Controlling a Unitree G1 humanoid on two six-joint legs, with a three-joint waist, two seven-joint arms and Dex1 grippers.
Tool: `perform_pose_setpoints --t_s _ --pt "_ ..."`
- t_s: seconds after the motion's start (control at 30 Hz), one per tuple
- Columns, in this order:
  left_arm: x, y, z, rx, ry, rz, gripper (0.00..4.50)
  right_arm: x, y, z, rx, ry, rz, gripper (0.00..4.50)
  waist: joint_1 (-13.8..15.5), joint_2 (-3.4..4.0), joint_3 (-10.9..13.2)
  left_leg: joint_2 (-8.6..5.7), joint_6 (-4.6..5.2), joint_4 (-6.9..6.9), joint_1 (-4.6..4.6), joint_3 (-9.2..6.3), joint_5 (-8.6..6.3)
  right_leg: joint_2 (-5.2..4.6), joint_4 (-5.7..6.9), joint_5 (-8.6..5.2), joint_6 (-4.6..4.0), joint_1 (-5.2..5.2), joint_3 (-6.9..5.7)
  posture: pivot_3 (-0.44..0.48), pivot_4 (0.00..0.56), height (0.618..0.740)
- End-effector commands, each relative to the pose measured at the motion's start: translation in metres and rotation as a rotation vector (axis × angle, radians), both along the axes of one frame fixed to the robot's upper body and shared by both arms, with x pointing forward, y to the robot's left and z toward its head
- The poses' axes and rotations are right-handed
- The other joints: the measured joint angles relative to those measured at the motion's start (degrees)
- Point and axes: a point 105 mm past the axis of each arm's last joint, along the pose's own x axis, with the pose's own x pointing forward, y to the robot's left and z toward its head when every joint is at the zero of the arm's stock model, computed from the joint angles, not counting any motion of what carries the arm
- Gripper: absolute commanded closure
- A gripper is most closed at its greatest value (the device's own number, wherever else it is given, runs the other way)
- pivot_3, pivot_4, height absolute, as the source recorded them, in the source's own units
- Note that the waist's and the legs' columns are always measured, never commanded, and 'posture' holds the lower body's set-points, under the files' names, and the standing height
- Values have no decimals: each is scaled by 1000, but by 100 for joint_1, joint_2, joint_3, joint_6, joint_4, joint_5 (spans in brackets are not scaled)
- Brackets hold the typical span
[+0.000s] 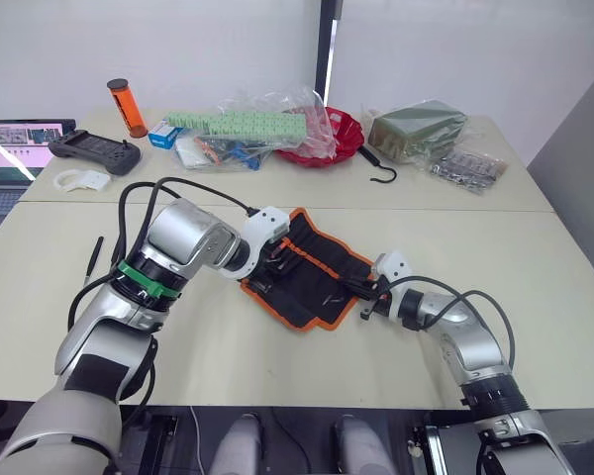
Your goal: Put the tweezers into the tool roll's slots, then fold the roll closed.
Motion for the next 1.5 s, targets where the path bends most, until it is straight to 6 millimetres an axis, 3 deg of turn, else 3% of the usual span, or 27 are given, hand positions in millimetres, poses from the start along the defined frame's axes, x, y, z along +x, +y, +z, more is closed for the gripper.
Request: perform_pose_setpoints --t_s 0.03,1.0,1.5 --pt "1 -8 10 -2 -35 -37 4500 -6 1 -20 -34 75 -4 4483 -1 0 0 0 0 0 0 0 0 0 0 0 0 0 0 0 150 740" --pt "-5 -3 4 49 14 -41 4500 -10 7 -25 -39 85 8 4483 -10 0 0 0 0 0 2 0 0 1 6 -1 1 0 0 0 150 740" --pt "11 -12 12 30 -28 -19 4500 -11 8 -26 -36 89 11 4483 -6 0 0 0 0 2 1 0 0 1 6 -1 2 0 0 0 150 740"
